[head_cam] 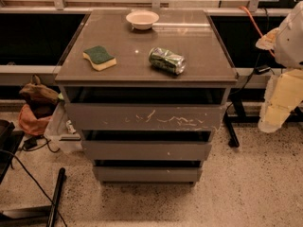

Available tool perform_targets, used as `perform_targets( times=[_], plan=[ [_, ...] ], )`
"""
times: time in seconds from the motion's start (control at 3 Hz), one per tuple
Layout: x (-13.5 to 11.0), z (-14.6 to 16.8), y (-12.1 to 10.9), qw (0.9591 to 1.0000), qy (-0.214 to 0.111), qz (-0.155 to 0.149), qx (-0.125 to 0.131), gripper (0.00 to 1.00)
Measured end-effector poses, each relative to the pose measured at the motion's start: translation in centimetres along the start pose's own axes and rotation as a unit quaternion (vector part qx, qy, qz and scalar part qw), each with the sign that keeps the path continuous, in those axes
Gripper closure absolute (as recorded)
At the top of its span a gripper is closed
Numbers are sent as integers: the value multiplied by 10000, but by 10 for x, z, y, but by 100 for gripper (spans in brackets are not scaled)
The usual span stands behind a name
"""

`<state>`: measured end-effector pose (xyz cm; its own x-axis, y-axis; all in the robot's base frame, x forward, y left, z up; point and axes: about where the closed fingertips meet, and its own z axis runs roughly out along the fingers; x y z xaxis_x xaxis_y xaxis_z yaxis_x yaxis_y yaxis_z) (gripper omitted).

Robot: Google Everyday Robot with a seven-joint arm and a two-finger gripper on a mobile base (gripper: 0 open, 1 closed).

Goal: Open middle drawer

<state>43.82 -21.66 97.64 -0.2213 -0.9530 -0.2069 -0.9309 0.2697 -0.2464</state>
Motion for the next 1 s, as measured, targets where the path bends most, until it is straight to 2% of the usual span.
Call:
perform_targets(
  times=[0.33, 0.67, 1.0],
  plan=[
    [0, 0, 0, 10000, 0, 0, 0, 0],
    [0, 30, 4, 9999, -115, -33, -67, 0],
    [-5, 97, 11, 9985, -453, -50, -307, 0]
  ],
)
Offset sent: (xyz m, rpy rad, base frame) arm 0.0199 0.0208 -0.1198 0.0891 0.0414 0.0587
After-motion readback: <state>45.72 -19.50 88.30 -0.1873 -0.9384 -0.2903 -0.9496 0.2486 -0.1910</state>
